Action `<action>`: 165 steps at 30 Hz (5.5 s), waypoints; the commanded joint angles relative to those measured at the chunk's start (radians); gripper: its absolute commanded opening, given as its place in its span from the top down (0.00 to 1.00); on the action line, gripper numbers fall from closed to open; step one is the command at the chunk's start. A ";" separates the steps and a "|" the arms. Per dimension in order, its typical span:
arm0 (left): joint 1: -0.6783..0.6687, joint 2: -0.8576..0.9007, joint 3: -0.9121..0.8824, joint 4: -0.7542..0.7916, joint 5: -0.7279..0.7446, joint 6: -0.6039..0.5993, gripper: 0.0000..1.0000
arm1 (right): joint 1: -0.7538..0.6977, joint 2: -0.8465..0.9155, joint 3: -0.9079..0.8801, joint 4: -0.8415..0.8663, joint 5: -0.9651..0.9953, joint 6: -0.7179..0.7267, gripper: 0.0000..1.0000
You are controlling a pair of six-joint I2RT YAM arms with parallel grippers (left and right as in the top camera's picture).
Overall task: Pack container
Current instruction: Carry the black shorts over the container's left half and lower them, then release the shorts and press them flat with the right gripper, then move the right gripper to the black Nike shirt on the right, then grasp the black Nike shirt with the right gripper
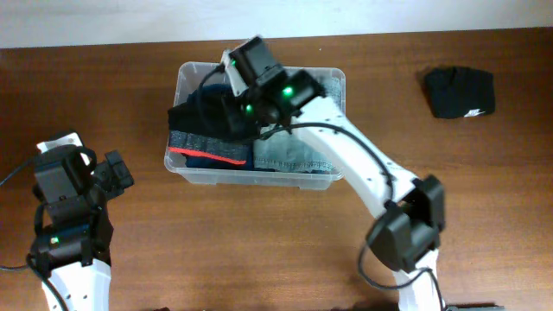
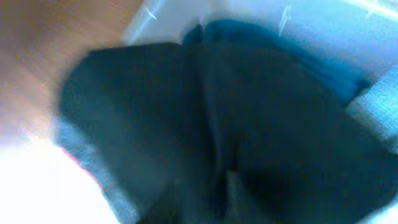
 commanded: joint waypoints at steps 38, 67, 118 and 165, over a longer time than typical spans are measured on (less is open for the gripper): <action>0.005 0.002 -0.003 0.002 0.007 -0.013 0.01 | 0.094 0.156 0.224 -0.010 -0.025 0.016 0.93; 0.005 0.002 -0.003 0.002 0.007 -0.013 0.00 | -0.005 0.106 0.248 -0.083 0.202 0.016 0.95; 0.005 0.002 -0.003 0.002 0.007 -0.013 0.01 | -0.612 -0.156 0.377 -0.604 0.409 0.176 0.01; 0.005 0.002 -0.003 0.002 0.007 -0.013 0.01 | -1.301 0.022 -0.444 0.333 -0.500 0.381 0.02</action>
